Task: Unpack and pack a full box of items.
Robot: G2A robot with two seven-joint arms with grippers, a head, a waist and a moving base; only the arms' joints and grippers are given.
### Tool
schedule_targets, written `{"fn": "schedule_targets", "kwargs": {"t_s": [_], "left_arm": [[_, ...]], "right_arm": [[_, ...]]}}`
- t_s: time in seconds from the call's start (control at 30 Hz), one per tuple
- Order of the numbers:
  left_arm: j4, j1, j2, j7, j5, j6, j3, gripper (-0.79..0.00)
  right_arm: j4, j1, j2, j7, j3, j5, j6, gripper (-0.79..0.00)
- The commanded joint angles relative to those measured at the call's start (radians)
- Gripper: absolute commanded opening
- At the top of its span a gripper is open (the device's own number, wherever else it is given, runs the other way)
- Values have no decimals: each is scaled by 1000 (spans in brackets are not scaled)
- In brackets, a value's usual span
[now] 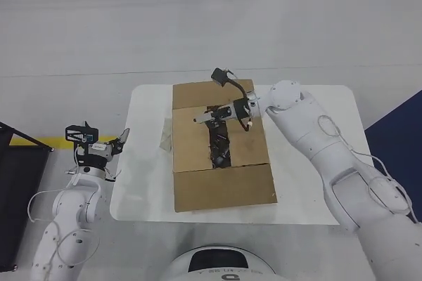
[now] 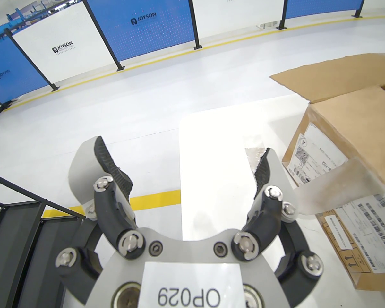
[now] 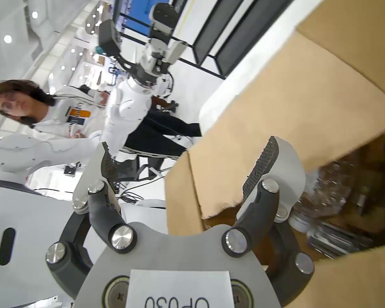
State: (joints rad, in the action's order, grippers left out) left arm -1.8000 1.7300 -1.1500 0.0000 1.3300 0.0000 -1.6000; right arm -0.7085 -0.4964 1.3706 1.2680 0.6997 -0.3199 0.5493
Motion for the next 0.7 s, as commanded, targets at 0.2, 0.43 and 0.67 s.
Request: {"fn": "schedule_targets", "kwargs": {"t_s": [0.2,0.43,0.67], "left_arm": [[0,0,0,0,0,0,0,0],[0,0,0,0,0,0,0,0],[0,0,0,0,0,0,0,0]], "right_arm": [[-46,-19,29,-98,-87,191,-181,0],[-2,-1,65,-5,-33,-93,-74,0],[19,38,105,-14,-68,-82,-69,0]]}}
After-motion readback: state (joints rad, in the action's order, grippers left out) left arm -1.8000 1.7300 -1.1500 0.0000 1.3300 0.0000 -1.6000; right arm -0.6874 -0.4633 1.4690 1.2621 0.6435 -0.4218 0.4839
